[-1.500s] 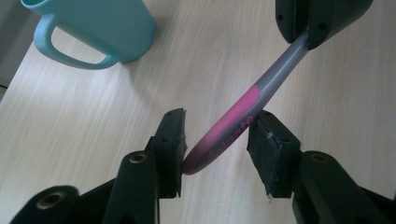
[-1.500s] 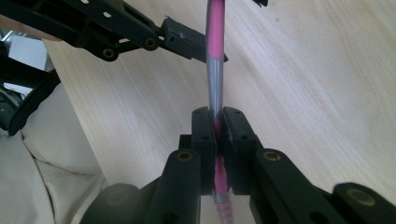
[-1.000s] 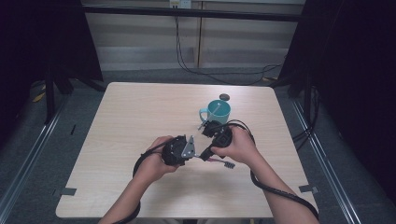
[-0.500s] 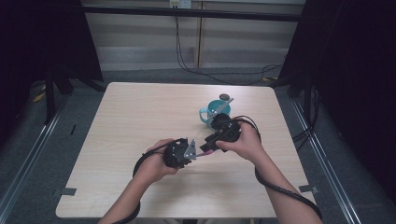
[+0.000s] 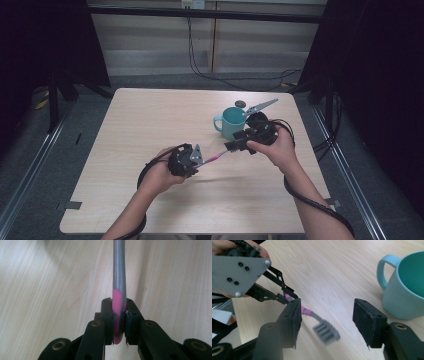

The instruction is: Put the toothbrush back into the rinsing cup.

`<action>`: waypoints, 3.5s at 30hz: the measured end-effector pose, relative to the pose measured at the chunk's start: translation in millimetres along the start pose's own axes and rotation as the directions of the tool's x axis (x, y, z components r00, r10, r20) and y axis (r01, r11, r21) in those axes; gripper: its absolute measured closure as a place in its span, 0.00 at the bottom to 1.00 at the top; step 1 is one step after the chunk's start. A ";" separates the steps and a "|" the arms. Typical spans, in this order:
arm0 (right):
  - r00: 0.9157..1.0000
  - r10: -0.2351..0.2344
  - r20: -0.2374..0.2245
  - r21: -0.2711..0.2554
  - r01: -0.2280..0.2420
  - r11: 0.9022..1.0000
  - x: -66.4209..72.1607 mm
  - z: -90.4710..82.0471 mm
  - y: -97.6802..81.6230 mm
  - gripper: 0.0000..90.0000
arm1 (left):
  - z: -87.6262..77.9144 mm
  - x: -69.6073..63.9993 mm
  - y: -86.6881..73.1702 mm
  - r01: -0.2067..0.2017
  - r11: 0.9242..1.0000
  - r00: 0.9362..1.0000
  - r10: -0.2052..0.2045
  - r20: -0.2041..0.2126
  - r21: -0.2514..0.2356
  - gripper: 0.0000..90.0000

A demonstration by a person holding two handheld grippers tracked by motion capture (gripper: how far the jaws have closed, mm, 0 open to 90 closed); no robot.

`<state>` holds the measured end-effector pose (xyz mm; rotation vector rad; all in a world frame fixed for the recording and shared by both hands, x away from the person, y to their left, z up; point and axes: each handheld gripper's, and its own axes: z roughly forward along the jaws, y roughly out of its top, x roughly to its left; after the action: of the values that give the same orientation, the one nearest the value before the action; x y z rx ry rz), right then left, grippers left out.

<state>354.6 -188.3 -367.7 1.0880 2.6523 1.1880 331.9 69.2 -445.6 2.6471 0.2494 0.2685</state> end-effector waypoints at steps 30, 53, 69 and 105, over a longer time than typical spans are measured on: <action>0.993 0.076 -0.094 -0.061 -0.082 0.995 -3.9 23.7 -27.1 0.48 | -10.4 9.9 -9.6 0.206 0.978 0.979 -0.205 0.020 -0.039 0.89; 0.984 0.104 -0.145 -0.089 -0.118 0.989 1.7 35.0 -20.8 0.59 | -6.6 4.9 0.1 0.258 0.963 0.965 -0.252 0.075 -0.080 0.89; 0.967 0.190 -0.167 -0.154 -0.216 0.964 -2.2 34.2 -23.4 0.66 | -1.4 0.4 1.6 0.281 0.954 0.957 -0.271 0.099 -0.107 0.89; 0.924 0.268 -0.272 -0.263 -0.339 0.903 -7.6 33.4 -26.7 0.89 | 8.0 -6.5 11.0 0.344 0.924 0.934 -0.319 0.159 -0.169 0.89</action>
<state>354.8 -183.9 -410.9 1.4173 2.3812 1.8165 328.9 54.7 -448.4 2.3671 0.5909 0.0087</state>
